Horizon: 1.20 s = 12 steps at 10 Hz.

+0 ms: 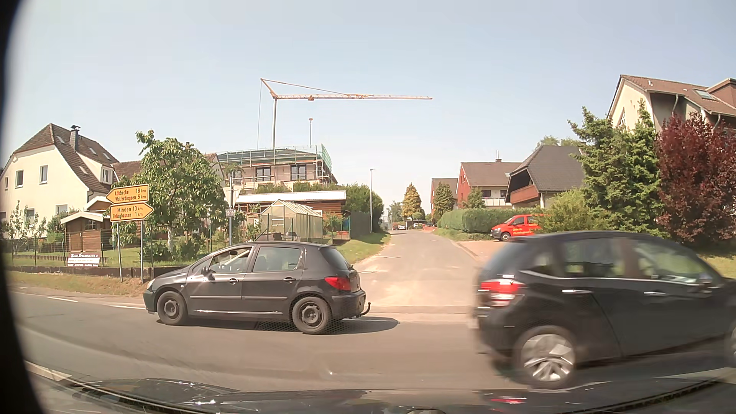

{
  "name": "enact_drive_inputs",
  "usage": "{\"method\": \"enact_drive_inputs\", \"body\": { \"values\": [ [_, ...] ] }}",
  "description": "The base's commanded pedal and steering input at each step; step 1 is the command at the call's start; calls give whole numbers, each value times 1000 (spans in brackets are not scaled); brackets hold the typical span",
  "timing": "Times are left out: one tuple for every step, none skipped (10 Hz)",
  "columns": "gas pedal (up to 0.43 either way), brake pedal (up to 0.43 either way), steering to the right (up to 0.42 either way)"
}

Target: Follow the waypoints while adhering to traffic rules and regulations

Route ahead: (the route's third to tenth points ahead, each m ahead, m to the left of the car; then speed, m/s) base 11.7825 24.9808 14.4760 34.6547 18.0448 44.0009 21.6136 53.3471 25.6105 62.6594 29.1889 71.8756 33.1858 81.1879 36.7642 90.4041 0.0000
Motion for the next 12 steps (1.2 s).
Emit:
{"method": "enact_drive_inputs", "body": {
  "values": [
    [0,213,-10],
    [0,213,-10],
    [0,213,-10],
    [0,220,-10],
    [0,207,-10],
    [0,195,-10],
    [0,165,-10],
    [0,91,-10],
    [0,18,-10],
    [0,0,-10],
    [0,0,-10],
    [0,0,-10]
  ]
}}
